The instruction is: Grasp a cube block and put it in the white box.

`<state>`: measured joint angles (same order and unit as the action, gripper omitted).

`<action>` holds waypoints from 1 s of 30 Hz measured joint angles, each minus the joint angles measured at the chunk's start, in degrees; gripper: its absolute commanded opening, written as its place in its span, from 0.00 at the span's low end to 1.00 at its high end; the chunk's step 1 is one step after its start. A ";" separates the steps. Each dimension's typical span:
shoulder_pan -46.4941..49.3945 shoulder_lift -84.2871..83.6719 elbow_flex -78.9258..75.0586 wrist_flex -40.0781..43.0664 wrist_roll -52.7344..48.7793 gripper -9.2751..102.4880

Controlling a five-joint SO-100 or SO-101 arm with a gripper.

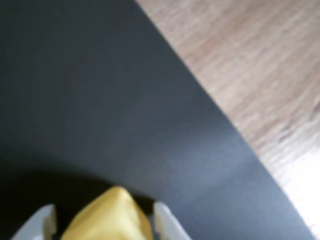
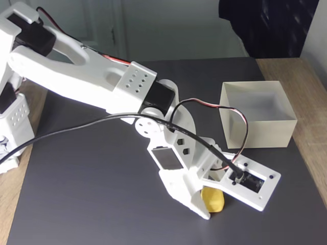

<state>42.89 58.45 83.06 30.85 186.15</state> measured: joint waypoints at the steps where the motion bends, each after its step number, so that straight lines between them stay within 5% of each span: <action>1: 0.00 -0.09 0.00 0.00 0.00 0.30; 20: -2.99 -0.62 0.00 -0.09 -0.09 0.34; 30: -4.39 -0.88 -0.18 1.41 0.70 0.25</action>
<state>38.50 57.57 82.88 32.26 186.86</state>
